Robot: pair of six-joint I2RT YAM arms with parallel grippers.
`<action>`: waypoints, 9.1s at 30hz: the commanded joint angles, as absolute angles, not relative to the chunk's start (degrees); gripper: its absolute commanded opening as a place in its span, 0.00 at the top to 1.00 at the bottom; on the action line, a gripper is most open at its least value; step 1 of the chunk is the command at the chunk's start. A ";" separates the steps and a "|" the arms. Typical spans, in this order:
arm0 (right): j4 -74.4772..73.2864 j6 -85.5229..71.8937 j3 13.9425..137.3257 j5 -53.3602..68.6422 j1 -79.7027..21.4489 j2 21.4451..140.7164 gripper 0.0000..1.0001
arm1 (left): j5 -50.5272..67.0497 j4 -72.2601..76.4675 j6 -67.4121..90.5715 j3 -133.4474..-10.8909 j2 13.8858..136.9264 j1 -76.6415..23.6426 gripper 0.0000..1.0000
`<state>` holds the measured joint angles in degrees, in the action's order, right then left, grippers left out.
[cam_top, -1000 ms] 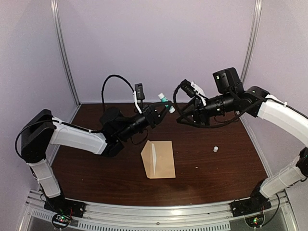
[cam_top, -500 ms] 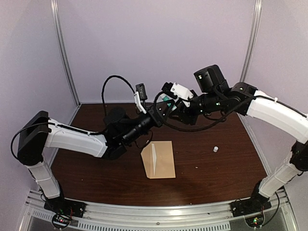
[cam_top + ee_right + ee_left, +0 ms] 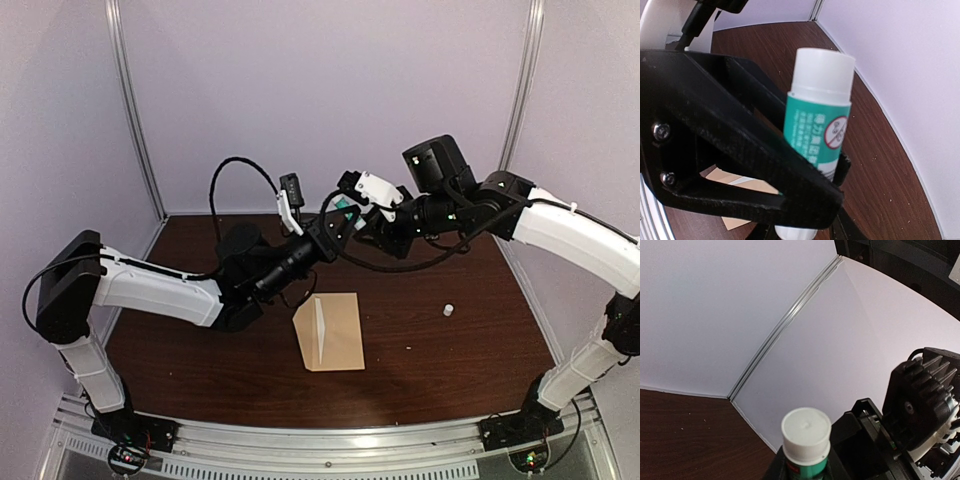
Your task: Place the letter into the envelope and seal it
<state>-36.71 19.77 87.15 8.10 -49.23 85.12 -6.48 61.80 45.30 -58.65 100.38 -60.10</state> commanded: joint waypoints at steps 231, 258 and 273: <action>-34.44 3.69 81.73 55.87 -27.41 82.71 0.61 | 4.04 66.54 48.59 -56.74 103.54 -56.12 1.00; -38.41 15.56 89.50 18.22 -44.98 88.00 0.61 | 2.58 67.83 50.21 -57.57 103.49 -56.11 1.00; -39.98 14.28 90.92 24.86 -44.55 89.03 0.92 | 2.15 68.55 49.92 -57.13 104.46 -56.11 1.00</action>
<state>-38.76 14.41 88.42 19.49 -44.82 88.47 2.09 65.78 50.09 -56.88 104.14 -56.29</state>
